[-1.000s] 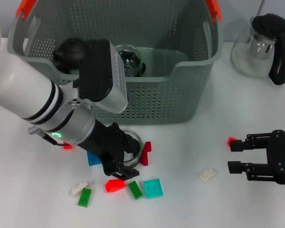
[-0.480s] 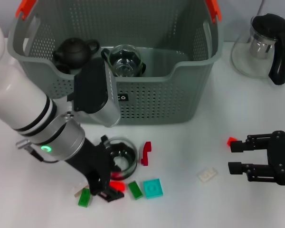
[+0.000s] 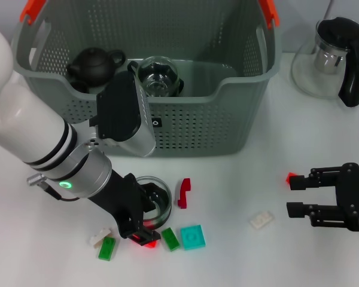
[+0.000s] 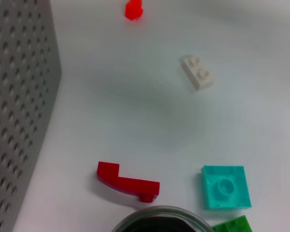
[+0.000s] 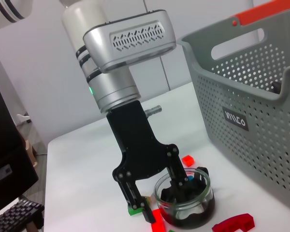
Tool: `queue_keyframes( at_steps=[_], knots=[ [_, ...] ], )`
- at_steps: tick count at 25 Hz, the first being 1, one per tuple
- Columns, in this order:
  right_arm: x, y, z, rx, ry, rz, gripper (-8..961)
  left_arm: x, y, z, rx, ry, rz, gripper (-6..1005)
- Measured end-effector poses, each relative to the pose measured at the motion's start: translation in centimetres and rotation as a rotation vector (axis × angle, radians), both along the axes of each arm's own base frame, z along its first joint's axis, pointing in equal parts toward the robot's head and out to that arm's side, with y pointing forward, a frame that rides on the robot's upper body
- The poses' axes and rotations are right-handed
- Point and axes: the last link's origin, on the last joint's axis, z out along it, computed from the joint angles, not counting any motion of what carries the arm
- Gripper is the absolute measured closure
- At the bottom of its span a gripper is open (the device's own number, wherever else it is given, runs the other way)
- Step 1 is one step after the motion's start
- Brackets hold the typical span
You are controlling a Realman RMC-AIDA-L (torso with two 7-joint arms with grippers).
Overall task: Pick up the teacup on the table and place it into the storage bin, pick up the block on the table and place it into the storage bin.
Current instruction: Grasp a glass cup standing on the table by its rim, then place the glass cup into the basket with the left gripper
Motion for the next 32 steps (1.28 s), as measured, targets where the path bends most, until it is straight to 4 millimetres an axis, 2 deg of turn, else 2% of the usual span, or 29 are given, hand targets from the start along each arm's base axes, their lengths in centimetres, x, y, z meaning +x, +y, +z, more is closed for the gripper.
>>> queue_keyframes(
  at_steps=[11, 22, 24, 29, 32],
  knots=[
    [-0.1, 0.1, 0.0, 0.001, -0.001, 0.002, 361, -0.2, 0.3, -0.1, 0.014, 0.002, 0.029, 478],
    [-0.1, 0.1, 0.0, 0.000, 0.000, 0.004, 361, 0.3, -0.1, 0.5, -0.002, -0.020, 0.028, 925],
    [-0.1, 0.1, 0.0, 0.000, 0.001, 0.004, 361, 0.5, -0.3, 0.8, -0.015, -0.029, 0.026, 936],
    [-0.1, 0.1, 0.0, -0.001, 0.001, 0.004, 360, 1.0, -0.8, 2.8, -0.048, -0.150, 0.025, 954],
    [-0.1, 0.0, 0.0, -0.001, 0.001, 0.005, 360, 1.1, -1.5, 5.2, -0.084, -0.348, 0.021, 954]
  ],
)
